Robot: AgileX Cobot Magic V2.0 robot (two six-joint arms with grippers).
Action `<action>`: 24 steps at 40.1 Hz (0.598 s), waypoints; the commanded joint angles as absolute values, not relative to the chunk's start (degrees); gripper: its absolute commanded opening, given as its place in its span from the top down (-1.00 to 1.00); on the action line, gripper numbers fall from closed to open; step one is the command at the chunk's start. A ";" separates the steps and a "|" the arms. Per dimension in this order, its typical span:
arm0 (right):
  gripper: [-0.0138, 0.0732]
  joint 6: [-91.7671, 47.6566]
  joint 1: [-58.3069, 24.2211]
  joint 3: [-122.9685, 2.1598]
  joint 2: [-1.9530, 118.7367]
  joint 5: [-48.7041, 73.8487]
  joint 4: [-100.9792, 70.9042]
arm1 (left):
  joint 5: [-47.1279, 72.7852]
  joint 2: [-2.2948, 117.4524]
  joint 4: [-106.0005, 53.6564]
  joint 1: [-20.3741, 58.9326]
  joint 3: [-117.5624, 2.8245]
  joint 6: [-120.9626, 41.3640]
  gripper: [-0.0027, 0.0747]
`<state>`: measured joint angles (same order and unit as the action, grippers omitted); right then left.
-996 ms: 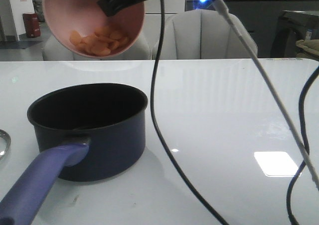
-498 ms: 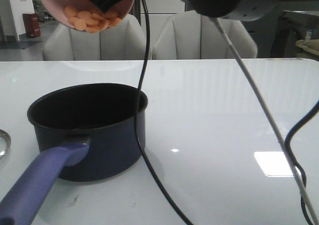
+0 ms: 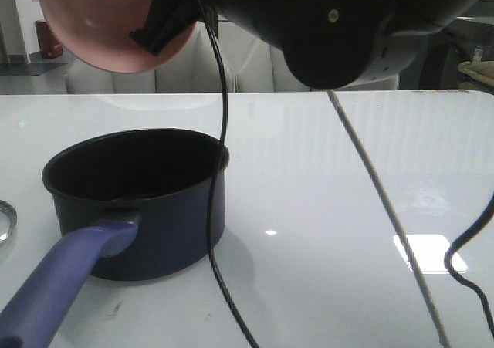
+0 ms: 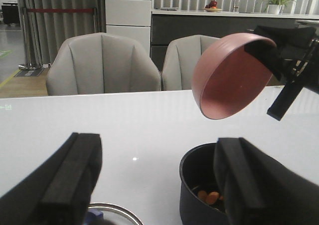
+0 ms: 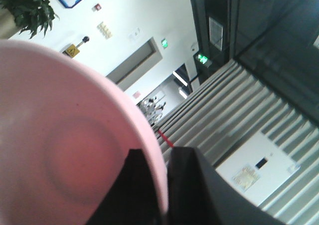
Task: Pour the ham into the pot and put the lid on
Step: 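Tilt the pink bowl to pour the orange slices into the pot, then carry the empty bowl back and set it down, right gripper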
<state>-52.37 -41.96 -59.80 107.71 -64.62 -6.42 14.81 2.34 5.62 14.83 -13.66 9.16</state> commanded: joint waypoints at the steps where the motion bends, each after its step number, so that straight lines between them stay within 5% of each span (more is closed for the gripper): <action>1: 0.36 -47.11 -42.57 -61.26 104.20 -68.30 -11.51 | 10.42 3.01 5.08 15.28 -15.12 9.13 -0.42; 9: 0.36 -30.51 -43.06 -61.49 99.35 -52.78 -27.82 | 10.42 3.01 5.08 15.28 -15.12 9.13 -0.42; 24: 0.36 -29.97 -37.49 -62.38 91.03 -11.77 -39.75 | 10.42 3.01 5.08 15.28 -15.12 9.13 -0.42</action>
